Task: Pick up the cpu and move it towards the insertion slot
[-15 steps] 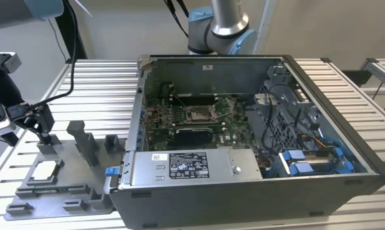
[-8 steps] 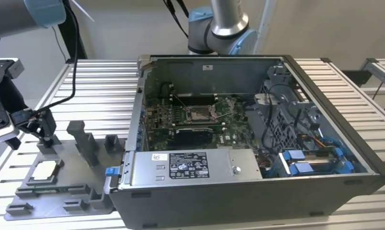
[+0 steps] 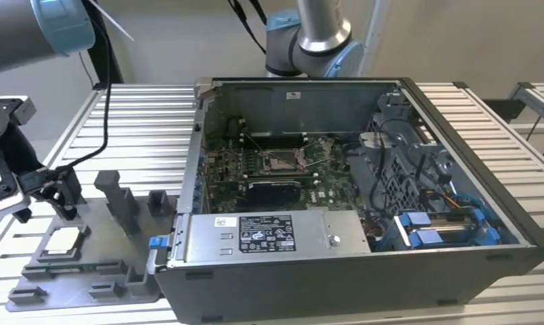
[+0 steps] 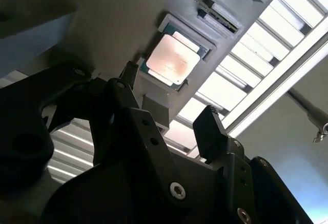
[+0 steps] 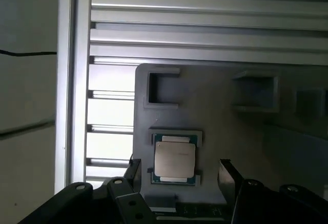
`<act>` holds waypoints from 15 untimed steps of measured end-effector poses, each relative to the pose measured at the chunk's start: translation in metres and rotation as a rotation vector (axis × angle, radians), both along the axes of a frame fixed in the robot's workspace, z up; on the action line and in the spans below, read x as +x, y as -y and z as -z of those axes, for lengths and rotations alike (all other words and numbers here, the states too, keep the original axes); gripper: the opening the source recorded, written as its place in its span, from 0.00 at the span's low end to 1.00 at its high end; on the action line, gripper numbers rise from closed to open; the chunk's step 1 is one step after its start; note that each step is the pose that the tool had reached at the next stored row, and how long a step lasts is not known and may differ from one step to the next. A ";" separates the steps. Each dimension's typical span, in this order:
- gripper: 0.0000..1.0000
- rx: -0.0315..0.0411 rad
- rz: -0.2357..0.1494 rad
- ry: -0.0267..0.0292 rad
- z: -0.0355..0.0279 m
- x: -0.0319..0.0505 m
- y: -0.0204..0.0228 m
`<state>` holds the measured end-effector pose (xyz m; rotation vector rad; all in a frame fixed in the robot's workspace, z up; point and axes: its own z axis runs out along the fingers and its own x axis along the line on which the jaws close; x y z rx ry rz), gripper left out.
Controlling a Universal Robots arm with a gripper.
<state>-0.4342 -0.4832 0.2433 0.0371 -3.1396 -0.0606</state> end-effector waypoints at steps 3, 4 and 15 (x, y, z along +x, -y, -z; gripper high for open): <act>1.00 0.0004 -0.002 0.0001 0.0054 -0.0001 0.0043; 1.00 0.0006 -0.003 0.0002 0.0072 -0.0001 0.0050; 1.00 0.0007 -0.015 0.0003 0.0272 -0.0010 0.0057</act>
